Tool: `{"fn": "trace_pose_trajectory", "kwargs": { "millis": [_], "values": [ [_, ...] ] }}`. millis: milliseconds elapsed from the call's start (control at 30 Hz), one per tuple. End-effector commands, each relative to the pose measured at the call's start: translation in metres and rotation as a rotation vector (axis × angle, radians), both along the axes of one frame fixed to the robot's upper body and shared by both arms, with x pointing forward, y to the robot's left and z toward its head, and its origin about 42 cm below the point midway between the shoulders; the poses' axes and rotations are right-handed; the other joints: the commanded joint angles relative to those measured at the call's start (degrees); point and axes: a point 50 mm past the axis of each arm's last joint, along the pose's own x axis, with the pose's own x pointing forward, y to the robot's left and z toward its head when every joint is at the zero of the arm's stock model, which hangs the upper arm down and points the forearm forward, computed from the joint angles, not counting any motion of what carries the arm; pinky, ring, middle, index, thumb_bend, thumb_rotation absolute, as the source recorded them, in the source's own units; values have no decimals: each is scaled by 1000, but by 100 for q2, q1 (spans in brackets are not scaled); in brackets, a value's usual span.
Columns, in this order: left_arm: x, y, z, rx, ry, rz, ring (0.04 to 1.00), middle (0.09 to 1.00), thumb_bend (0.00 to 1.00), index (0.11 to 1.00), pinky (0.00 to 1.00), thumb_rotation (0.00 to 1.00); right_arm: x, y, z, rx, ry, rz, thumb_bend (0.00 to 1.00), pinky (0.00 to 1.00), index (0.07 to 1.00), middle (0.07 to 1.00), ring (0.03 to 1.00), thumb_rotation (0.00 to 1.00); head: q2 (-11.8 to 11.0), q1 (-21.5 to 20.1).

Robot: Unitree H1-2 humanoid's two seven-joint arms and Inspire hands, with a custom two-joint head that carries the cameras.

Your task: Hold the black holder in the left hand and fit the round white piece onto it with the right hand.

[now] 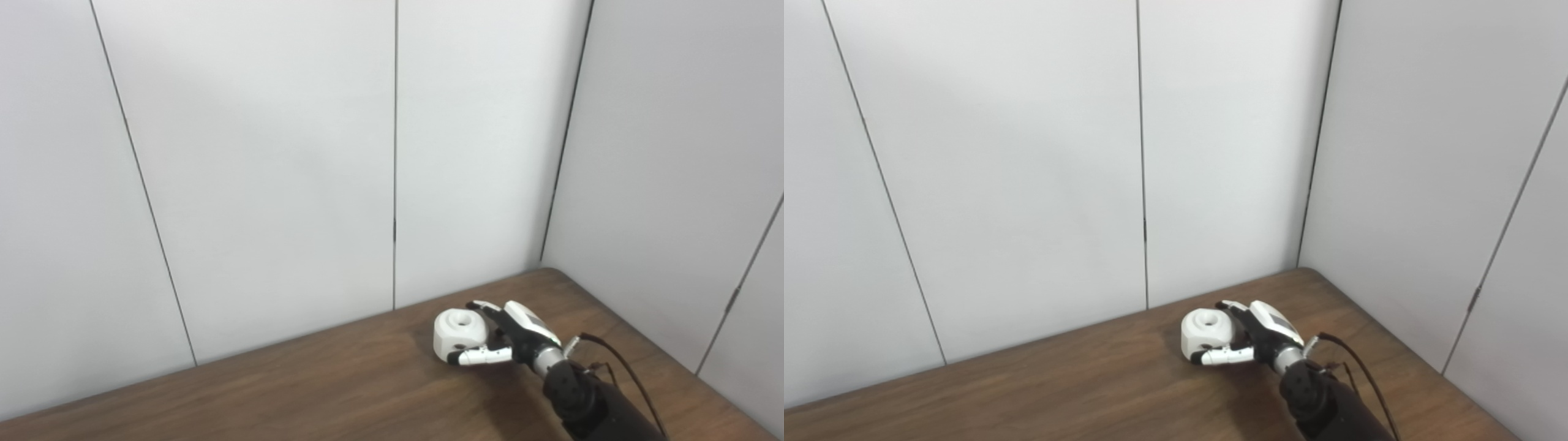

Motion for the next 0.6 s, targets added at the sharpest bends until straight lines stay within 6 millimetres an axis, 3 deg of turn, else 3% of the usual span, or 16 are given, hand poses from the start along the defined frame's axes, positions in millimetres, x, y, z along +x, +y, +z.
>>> {"fn": "trace_pose_trajectory", "kwargs": {
  "millis": [0, 200, 300, 467, 567],
  "values": [
    [0, 7, 5, 17, -9, 0, 958, 926, 511, 477, 1000, 43, 12, 9, 21, -3, -63, 45, 1000, 797, 910, 951, 959, 594, -5, -2],
    [-3, 8, 6, 17, -8, -2, 959, 930, 510, 478, 1000, 43, 22, 19, 13, -15, -52, 58, 1000, 815, 907, 970, 976, 598, 41, 34],
    [-4, 8, 7, 16, -7, -3, 962, 932, 511, 478, 1000, 43, 27, 22, 8, -39, -65, 51, 1000, 816, 857, 967, 964, 565, 55, 50],
    [-6, 8, 8, 13, 4, 3, 967, 935, 511, 478, 1000, 43, 30, 26, 3, -91, -112, 37, 665, 844, 652, 938, 951, 318, 64, 78],
    [-6, 8, 8, 12, 14, 10, 970, 937, 511, 478, 1000, 42, 31, 27, 0, -103, -142, 34, 538, 848, 528, 921, 939, 189, 56, 80]
  ]
}}
